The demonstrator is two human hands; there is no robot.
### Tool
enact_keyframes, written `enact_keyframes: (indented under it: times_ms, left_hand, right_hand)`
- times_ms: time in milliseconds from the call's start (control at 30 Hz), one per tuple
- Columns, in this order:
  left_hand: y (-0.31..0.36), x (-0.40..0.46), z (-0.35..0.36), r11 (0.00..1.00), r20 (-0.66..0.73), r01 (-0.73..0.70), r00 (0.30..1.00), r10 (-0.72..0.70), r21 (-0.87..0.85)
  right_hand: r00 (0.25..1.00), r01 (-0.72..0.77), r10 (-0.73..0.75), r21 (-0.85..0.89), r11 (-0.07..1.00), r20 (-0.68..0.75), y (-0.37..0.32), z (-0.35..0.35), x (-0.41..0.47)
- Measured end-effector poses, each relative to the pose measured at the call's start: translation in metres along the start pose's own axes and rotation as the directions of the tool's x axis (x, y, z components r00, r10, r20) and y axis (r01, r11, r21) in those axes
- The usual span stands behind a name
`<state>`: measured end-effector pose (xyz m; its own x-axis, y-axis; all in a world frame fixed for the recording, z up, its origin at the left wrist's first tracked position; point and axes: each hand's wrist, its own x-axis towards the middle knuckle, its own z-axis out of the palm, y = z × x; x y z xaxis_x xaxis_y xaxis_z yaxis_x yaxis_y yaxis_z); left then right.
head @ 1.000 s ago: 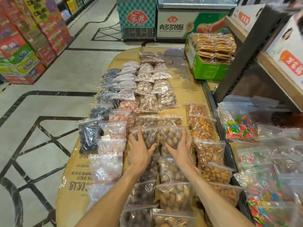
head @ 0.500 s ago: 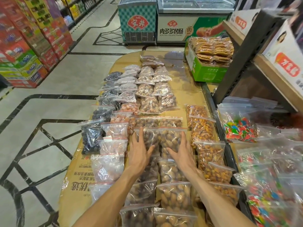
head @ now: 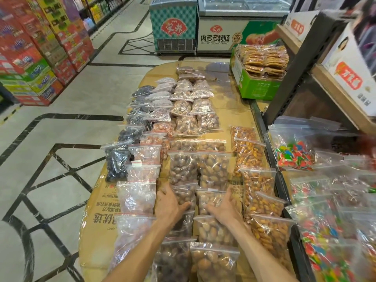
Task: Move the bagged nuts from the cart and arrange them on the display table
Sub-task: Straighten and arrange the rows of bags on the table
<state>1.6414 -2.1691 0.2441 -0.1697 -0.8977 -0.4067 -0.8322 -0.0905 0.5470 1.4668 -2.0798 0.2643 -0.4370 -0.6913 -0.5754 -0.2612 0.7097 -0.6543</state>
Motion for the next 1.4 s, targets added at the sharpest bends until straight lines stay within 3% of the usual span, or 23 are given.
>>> enact_keyframes:
  times_ms: [200,333,433,633,767,900,1033,1400]
  left_hand:
    - [-0.004,-0.006,0.001,0.99,-0.097,-0.136,0.985,0.139,0.04]
    - [-0.004,-0.001,-0.012,0.942,-0.158,-0.329,0.936,0.316,-0.063]
    - [0.01,0.009,-0.025,0.903,-0.181,-0.402,0.91,0.374,-0.152]
    - [0.007,0.003,-0.01,0.937,-0.196,-0.261,0.956,0.218,-0.232]
    - [-0.006,0.005,0.001,0.947,-0.22,-0.122,0.974,0.056,-0.299]
    - [0.004,0.002,0.001,0.967,-0.291,-0.225,0.939,0.182,-0.121]
    - [0.006,0.005,0.0,0.977,-0.242,-0.202,0.954,0.179,-0.073]
    - [0.003,-0.005,-0.014,0.933,-0.193,-0.321,0.938,0.289,-0.162]
  right_hand:
    - [0.982,0.132,-0.127,0.027,0.991,-0.142,0.009,-0.001,-0.01]
    - [0.952,0.242,-0.213,0.116,0.963,-0.221,0.009,-0.007,-0.018]
    - [0.918,0.32,-0.273,0.131,0.938,-0.288,-0.005,-0.012,-0.014]
    - [0.938,0.265,-0.211,0.175,0.948,-0.274,-0.008,-0.013,0.001]
    - [0.97,0.201,-0.161,0.228,0.953,-0.18,0.006,-0.013,0.006]
    - [0.965,0.23,-0.195,0.203,0.952,-0.177,0.007,-0.012,0.006]
    - [0.957,0.235,-0.203,0.145,0.961,-0.206,0.008,-0.01,0.004]
    - [0.962,0.254,-0.229,0.177,0.951,-0.149,0.019,-0.005,-0.017]
